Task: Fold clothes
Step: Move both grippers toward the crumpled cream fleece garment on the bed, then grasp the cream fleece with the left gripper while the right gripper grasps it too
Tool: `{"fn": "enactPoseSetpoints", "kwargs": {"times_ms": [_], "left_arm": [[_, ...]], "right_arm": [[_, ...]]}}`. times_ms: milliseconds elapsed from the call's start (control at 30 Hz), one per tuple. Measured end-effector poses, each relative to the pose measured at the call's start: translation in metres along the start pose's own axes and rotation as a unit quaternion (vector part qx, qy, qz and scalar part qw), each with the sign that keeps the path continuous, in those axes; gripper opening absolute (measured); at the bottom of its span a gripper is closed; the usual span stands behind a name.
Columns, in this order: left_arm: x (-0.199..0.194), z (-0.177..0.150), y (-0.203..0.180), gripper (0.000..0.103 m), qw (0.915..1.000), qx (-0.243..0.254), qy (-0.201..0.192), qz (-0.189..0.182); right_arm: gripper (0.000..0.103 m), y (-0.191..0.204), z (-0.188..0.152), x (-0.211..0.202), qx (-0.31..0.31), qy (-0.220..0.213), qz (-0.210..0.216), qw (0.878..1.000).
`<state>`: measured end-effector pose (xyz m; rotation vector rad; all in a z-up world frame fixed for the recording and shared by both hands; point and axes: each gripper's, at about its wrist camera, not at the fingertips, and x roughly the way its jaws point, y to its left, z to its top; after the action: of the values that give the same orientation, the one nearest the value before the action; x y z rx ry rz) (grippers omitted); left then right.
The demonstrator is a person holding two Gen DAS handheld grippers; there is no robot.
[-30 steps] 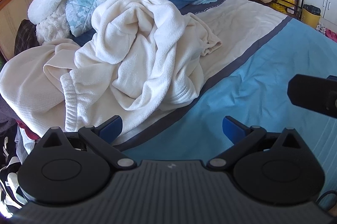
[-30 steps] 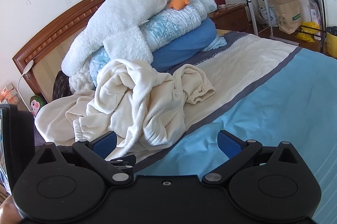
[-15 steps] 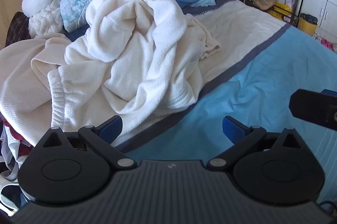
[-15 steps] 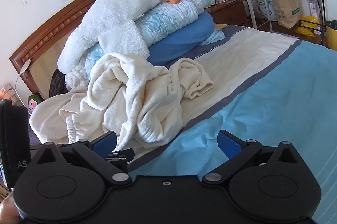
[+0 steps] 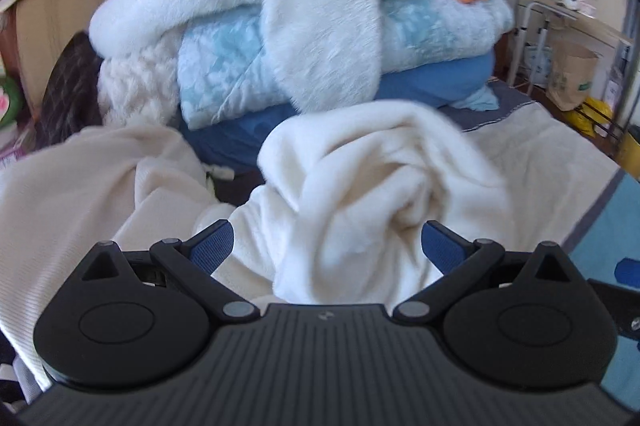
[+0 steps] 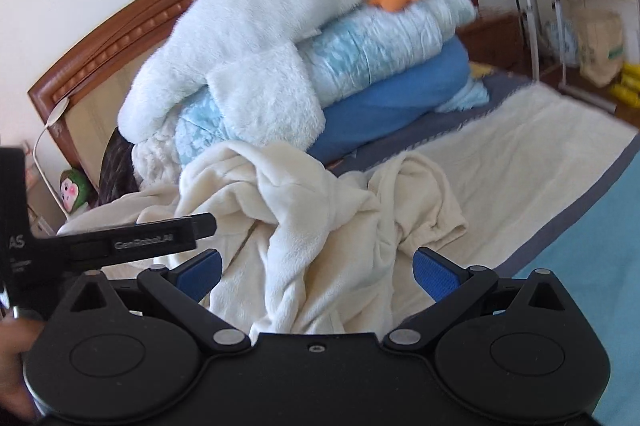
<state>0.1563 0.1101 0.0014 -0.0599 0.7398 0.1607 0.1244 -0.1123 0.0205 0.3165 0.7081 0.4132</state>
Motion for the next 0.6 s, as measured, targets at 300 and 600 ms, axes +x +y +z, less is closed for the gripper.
{"fn": "enactPoseSetpoints", "kwargs": {"times_ms": [300, 600], "left_arm": [[0.062, -0.043, 0.001, 0.103, 0.9906, 0.107, -0.049, 0.070], [0.092, -0.041, 0.025, 0.077, 0.9991, -0.002, -0.036, -0.024]], "right_arm": [[0.103, -0.031, -0.032, 0.122, 0.066, 0.066, 0.009, 0.996], [0.064, -0.064, -0.056, 0.167, 0.157, -0.016, 0.101, 0.982]]}}
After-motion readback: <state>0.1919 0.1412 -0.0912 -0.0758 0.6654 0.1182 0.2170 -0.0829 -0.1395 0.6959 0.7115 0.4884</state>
